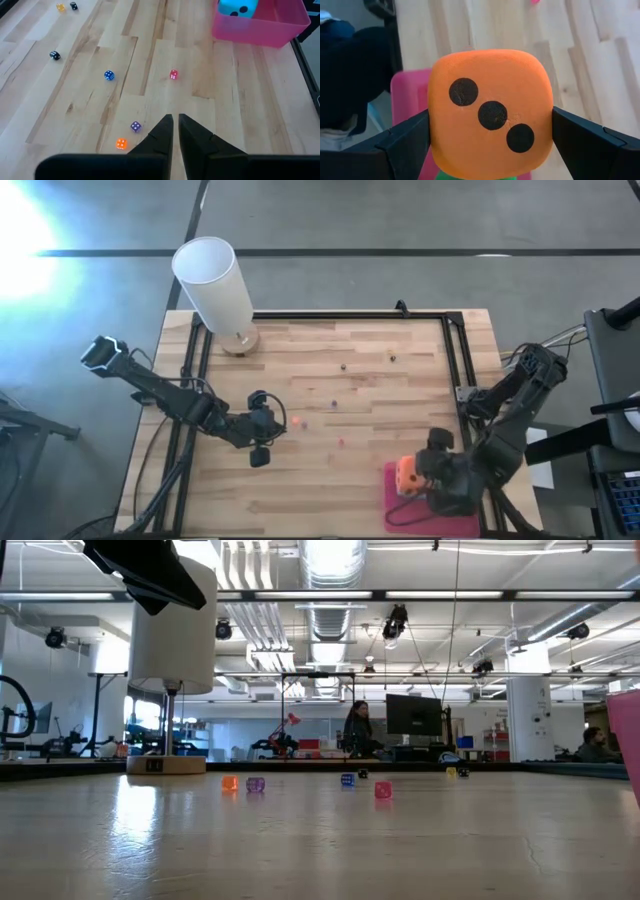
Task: Pick & Place Dice
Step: Put the large orange die into the bin
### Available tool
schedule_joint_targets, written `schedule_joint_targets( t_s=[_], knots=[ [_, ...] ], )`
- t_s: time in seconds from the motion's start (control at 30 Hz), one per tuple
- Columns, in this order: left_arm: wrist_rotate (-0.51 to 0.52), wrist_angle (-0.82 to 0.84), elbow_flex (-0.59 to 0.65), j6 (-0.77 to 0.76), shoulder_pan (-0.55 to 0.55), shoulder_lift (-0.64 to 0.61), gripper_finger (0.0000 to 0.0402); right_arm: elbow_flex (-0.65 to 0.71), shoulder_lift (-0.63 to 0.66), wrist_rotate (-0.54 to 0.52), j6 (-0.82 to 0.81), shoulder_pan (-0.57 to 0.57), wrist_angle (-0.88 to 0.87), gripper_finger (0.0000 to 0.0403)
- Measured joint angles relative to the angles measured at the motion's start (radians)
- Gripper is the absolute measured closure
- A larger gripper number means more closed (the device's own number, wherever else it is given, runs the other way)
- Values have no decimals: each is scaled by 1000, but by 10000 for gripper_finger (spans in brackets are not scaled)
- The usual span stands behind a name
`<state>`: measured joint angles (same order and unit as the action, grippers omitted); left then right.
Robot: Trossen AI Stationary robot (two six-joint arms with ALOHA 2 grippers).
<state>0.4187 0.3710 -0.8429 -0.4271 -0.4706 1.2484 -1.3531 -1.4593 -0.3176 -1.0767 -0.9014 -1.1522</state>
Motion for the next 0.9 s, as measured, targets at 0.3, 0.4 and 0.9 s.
schedule_joint_targets(
  t_s=[0.3,0.4,0.9],
  knots=[
    [0,-3,0,0,0,0,366,55,-2,-23,-27,-35,3,35],
    [0,-4,0,-1,0,0,366,55,-2,-24,-29,-35,5,35],
    [0,-50,0,23,0,0,366,55,-2,-22,-41,-35,6,34]
  ],
)
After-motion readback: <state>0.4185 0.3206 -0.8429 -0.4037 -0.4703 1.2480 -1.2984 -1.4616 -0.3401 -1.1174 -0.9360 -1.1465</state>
